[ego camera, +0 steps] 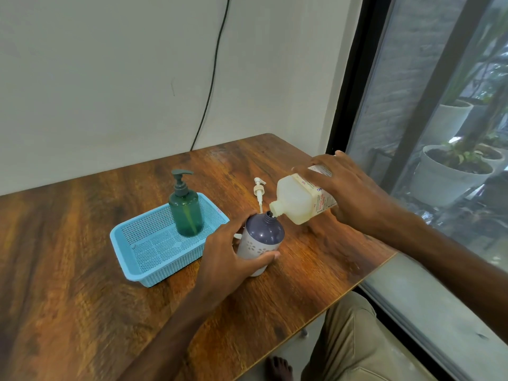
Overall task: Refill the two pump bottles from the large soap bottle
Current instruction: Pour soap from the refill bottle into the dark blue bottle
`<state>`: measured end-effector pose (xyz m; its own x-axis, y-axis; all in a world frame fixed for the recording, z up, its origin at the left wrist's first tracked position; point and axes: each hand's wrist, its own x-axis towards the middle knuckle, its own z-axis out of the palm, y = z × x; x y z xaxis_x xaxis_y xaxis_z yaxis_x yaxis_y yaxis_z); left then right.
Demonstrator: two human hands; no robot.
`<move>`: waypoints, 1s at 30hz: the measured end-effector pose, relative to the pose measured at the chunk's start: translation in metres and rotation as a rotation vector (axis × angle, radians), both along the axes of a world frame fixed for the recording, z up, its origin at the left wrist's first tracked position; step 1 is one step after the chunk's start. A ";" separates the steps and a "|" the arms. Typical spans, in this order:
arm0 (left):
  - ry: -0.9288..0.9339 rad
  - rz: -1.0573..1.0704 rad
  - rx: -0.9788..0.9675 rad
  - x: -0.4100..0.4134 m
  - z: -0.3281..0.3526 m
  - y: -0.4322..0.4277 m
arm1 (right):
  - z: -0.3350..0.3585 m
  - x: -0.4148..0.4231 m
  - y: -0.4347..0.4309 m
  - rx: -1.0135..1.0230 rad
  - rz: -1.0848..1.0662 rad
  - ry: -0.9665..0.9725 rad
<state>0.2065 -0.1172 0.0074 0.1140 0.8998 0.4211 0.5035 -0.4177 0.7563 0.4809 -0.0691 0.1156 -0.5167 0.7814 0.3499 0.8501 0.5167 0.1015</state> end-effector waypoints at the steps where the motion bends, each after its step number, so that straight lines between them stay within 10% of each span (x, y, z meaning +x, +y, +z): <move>1: -0.007 -0.002 0.003 0.000 0.001 -0.001 | 0.001 0.000 0.000 0.002 0.002 -0.002; 30: -0.009 0.008 -0.003 0.000 0.000 -0.001 | 0.011 -0.010 -0.007 0.038 0.012 -0.013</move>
